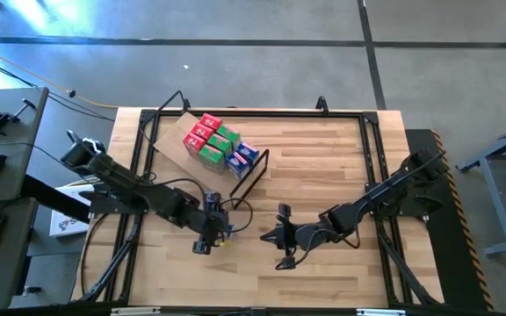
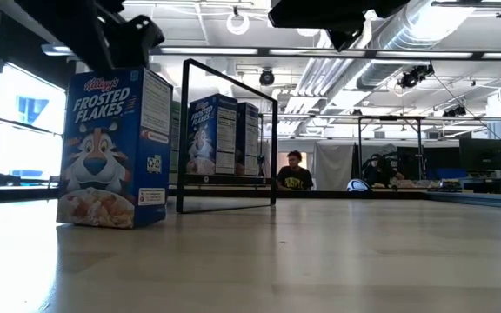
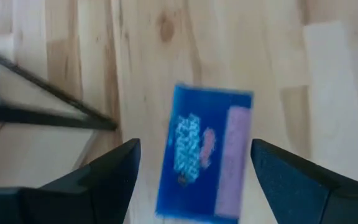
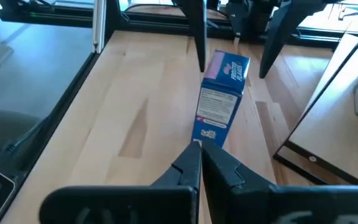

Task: Stack cereal on shelf
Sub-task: Put the blue cereal on the shelf

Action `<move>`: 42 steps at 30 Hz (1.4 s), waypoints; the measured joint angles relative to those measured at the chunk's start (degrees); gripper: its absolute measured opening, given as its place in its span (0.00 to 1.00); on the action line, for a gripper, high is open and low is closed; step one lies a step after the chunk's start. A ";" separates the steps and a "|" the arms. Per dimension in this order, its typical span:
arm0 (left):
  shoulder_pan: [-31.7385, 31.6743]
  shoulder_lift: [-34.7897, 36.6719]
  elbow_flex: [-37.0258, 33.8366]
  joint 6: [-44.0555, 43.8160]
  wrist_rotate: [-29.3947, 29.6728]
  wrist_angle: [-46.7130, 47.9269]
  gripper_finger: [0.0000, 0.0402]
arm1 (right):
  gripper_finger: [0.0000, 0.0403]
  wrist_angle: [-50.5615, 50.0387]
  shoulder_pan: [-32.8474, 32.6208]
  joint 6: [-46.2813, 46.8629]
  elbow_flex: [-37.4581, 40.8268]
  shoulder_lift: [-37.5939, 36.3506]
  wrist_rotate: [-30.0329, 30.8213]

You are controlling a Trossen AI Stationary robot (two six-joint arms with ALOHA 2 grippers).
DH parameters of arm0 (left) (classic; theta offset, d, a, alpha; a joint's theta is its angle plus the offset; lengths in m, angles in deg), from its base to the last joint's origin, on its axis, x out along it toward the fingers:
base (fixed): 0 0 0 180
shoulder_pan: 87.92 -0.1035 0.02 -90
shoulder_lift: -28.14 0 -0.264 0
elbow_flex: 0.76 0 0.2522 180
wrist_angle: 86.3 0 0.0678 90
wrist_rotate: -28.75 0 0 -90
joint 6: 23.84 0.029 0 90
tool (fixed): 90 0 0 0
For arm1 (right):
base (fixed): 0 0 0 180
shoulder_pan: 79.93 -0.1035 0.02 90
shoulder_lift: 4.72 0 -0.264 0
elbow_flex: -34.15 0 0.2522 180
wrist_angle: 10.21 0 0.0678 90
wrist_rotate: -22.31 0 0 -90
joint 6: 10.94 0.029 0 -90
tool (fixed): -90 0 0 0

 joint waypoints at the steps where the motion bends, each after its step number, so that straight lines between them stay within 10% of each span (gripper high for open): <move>1: -0.28 -0.28 -0.03 0.00 -0.03 0.67 0.74 | 0.00 -0.14 0.00 0.03 -0.03 0.00 0.00; 23: -0.22 0.04 -0.64 6.44 -0.08 4.84 0.46 | 0.00 -0.61 0.00 -0.03 -0.01 0.04 0.00; 42: -7.56 12.51 -0.64 27.52 3.23 16.98 0.44 | 0.00 -0.91 0.00 0.04 -0.01 0.08 -0.25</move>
